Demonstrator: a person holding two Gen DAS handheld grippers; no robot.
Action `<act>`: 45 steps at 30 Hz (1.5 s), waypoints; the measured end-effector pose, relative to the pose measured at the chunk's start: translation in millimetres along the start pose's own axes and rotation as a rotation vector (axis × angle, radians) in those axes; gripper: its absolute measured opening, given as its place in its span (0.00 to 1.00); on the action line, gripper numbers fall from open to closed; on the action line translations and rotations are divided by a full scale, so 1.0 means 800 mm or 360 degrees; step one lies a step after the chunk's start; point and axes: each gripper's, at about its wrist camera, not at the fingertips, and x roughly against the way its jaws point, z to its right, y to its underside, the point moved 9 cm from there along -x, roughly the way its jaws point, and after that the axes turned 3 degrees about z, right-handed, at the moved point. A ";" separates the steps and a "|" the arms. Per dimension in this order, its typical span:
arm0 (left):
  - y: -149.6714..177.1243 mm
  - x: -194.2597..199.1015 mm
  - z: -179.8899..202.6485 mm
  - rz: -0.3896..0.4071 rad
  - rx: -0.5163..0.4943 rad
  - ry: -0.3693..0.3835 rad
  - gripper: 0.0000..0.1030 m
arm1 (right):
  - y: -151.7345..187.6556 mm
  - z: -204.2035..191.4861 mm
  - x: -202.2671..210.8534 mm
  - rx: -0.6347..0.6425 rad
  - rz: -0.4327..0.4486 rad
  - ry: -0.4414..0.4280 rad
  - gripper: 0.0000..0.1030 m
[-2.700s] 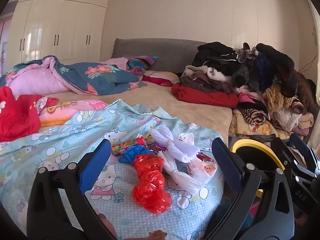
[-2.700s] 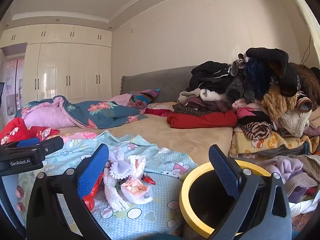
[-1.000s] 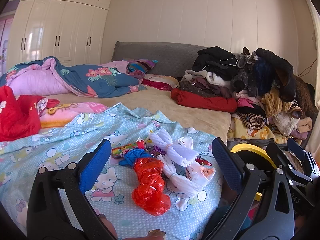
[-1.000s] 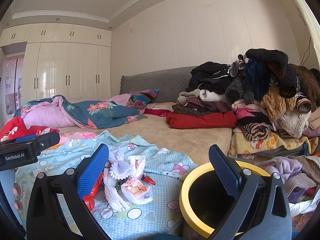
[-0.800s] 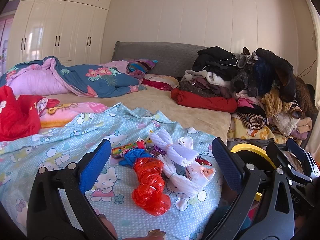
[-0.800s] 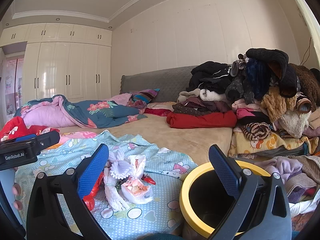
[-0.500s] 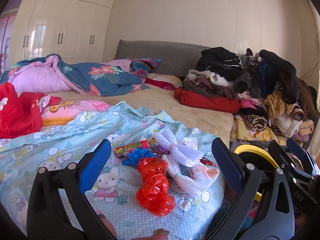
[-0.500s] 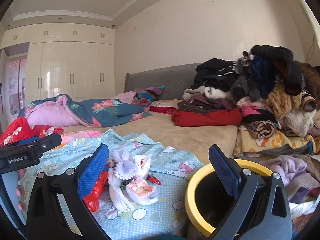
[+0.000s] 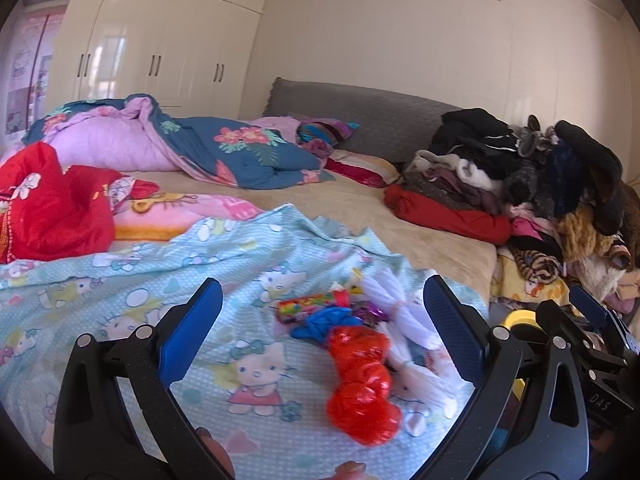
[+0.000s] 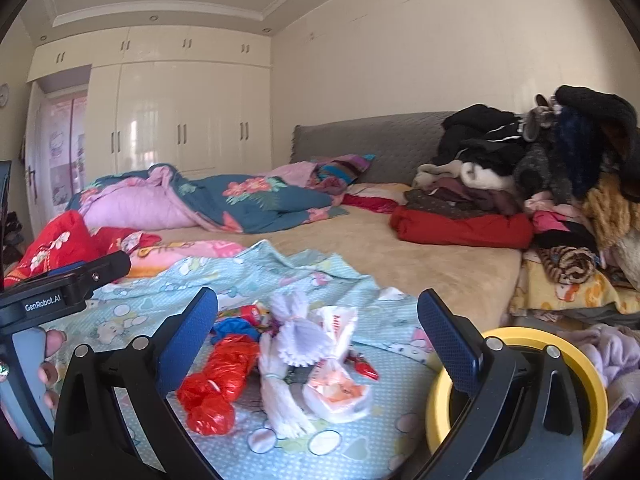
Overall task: Collect trash
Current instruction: 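Grasp the red plastic bag with the left tool while the right tool grasps the white mesh sleeve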
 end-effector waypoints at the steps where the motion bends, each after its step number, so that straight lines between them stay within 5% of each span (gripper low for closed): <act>1: 0.001 -0.002 -0.005 -0.0002 0.0008 -0.0002 0.90 | 0.000 -0.005 -0.005 0.0005 -0.0012 -0.0020 0.94; 10: 0.032 -0.043 -0.031 -0.0140 0.0024 0.0066 0.90 | 0.010 -0.020 -0.056 0.0083 -0.0126 -0.0115 0.94; 19: 0.080 -0.088 0.016 -0.0340 -0.0040 0.0218 0.90 | 0.044 0.017 -0.115 -0.0001 -0.0370 -0.0127 0.92; 23: 0.107 -0.101 0.037 -0.0445 -0.0073 0.0262 0.90 | 0.063 0.026 -0.136 -0.0038 -0.0503 -0.0160 0.76; 34: 0.151 -0.112 0.034 -0.0648 -0.0036 0.0259 0.87 | 0.101 0.020 -0.169 -0.0124 -0.0736 -0.0250 0.51; 39: 0.164 -0.112 0.038 -0.0732 -0.0015 0.0280 0.75 | 0.114 0.013 -0.176 -0.0138 -0.0819 -0.0291 0.17; 45: 0.172 -0.109 0.043 -0.0797 -0.0011 0.0304 0.39 | 0.099 0.008 -0.158 -0.0178 -0.0723 -0.0322 0.15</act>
